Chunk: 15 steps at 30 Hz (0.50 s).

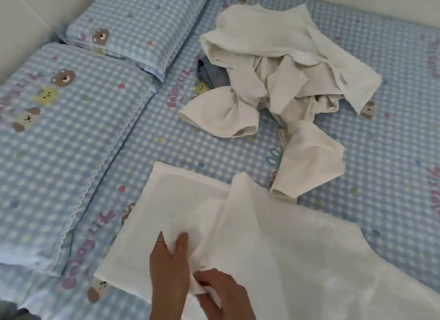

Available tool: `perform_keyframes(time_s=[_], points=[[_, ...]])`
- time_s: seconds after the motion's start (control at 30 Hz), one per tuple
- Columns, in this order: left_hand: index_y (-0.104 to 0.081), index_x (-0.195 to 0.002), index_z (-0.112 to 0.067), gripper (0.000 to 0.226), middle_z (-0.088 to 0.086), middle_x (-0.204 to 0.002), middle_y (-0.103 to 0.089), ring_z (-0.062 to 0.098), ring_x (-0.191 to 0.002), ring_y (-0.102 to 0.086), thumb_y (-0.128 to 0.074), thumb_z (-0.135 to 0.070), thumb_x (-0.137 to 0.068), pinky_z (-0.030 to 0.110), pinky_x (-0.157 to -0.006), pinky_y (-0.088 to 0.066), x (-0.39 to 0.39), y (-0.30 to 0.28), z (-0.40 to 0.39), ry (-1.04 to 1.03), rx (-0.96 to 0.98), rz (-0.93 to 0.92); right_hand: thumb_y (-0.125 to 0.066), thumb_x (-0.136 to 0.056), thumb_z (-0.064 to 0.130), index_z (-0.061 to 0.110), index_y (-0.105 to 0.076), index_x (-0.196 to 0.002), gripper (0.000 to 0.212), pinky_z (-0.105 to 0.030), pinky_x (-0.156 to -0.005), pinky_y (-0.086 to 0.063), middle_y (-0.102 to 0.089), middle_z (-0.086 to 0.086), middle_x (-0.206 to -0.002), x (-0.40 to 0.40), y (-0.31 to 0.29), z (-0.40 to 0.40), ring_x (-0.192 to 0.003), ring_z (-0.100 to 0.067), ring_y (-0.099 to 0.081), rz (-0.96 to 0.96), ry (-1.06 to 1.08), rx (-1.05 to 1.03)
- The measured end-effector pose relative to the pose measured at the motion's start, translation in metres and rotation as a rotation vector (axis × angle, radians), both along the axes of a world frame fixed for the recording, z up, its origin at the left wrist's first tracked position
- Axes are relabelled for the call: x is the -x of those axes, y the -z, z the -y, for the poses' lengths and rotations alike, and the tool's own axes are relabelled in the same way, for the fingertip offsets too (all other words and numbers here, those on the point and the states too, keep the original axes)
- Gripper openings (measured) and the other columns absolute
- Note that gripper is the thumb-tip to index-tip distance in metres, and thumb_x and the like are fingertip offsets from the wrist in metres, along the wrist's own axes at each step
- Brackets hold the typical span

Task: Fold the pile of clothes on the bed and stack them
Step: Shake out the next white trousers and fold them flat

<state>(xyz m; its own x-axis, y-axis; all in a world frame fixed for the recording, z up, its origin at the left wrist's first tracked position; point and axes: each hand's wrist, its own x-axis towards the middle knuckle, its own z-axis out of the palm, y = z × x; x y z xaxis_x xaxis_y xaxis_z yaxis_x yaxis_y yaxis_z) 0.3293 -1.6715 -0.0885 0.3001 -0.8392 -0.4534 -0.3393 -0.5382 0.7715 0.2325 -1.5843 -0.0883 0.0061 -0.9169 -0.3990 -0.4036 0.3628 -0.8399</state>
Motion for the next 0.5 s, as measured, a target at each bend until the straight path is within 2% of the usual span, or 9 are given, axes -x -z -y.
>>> perform_keyframes(time_s=[0.03,0.1,0.17,0.23,0.3,0.33,0.37,0.43,0.5], points=[[-0.060,-0.118,-0.007,0.032,0.008,-0.110,-0.065,0.027,-0.109,-0.058,-0.064,-0.014,-0.087,0.031,-0.096,-0.044,-0.016,0.007,-0.003,-0.067,-0.026,0.018,-0.058,-0.082,0.056,0.045,-0.055,-0.115,0.035,-0.005,-0.088,-0.037,-0.059,0.033,-0.115,-0.002,0.003,0.002,-0.110,0.008,-0.051,-0.011,-0.122,-0.049],[-0.056,-0.126,-0.003,0.042,0.017,-0.124,-0.060,0.030,-0.119,-0.052,-0.065,-0.013,-0.087,0.038,-0.102,-0.037,-0.050,0.018,-0.010,-0.182,-0.053,0.053,-0.053,-0.084,0.062,0.037,-0.064,-0.112,0.039,-0.008,-0.089,-0.041,-0.066,0.026,-0.107,0.006,0.013,0.012,-0.099,0.010,-0.059,-0.043,-0.070,0.017],[-0.057,-0.124,0.000,0.042,0.020,-0.122,-0.059,0.032,-0.119,-0.052,-0.067,-0.009,-0.085,0.035,-0.097,-0.035,-0.084,0.028,-0.019,-0.286,-0.067,0.091,-0.050,-0.091,0.047,0.026,-0.066,-0.110,0.032,-0.020,-0.091,-0.048,-0.069,0.018,-0.105,0.023,0.028,0.039,-0.098,0.005,-0.062,-0.083,0.140,0.093],[-0.058,-0.121,0.003,0.041,0.025,-0.115,-0.061,0.035,-0.109,-0.056,-0.069,-0.007,-0.083,0.037,-0.092,-0.039,-0.112,0.040,-0.027,-0.372,-0.111,0.125,-0.052,-0.094,0.032,0.016,-0.062,-0.118,0.031,-0.029,-0.099,-0.044,-0.065,0.005,-0.117,0.043,0.049,0.080,-0.109,-0.010,-0.061,-0.246,0.223,0.106],[-0.059,-0.117,0.004,0.037,0.024,-0.103,-0.063,0.029,-0.091,-0.057,-0.069,-0.004,-0.082,0.022,-0.075,-0.046,-0.136,0.059,-0.033,-0.419,-0.145,0.086,-0.049,-0.097,0.028,0.010,-0.053,-0.129,0.036,-0.030,-0.105,-0.036,-0.057,-0.005,-0.130,0.054,0.072,0.128,-0.122,-0.020,-0.052,-0.448,0.122,0.042],[-0.059,-0.115,0.005,0.035,0.019,-0.098,-0.062,0.025,-0.086,-0.054,-0.069,-0.002,-0.082,0.011,-0.061,-0.045,-0.145,0.069,-0.035,-0.431,-0.151,0.056,-0.046,-0.098,0.031,0.010,-0.050,-0.132,0.040,-0.031,-0.105,-0.033,-0.054,-0.006,-0.134,0.057,0.084,0.150,-0.125,-0.023,-0.048,-0.512,0.039,-0.011],[-0.059,-0.113,0.006,0.033,0.013,-0.098,-0.059,0.022,-0.086,-0.052,-0.067,0.002,-0.082,0.006,-0.053,-0.041,-0.152,0.078,-0.036,-0.444,-0.153,0.024,-0.044,-0.099,0.035,0.011,-0.048,-0.133,0.043,-0.033,-0.104,-0.033,-0.053,-0.007,-0.134,0.058,0.096,0.169,-0.125,-0.024,-0.047,-0.587,-0.052,-0.046],[-0.061,-0.108,0.008,0.026,0.006,-0.099,-0.054,0.021,-0.087,-0.050,-0.064,0.007,-0.082,0.009,-0.054,-0.043,-0.161,0.097,-0.036,-0.451,-0.142,-0.042,-0.039,-0.098,0.045,0.012,-0.051,-0.128,0.046,-0.037,-0.097,-0.038,-0.058,-0.008,-0.128,0.054,0.115,0.198,-0.118,-0.027,-0.051,-0.803,-0.250,-0.098],[-0.061,-0.102,0.005,0.020,0.006,-0.089,-0.054,0.024,-0.082,-0.052,-0.061,0.010,-0.083,0.008,-0.049,-0.043,-0.167,0.109,-0.035,-0.441,-0.114,-0.075,-0.033,-0.097,0.053,0.013,-0.053,-0.118,0.050,-0.037,-0.087,-0.042,-0.062,-0.008,-0.117,0.045,0.123,0.219,-0.108,-0.027,-0.057,-0.952,-0.400,-0.189]])
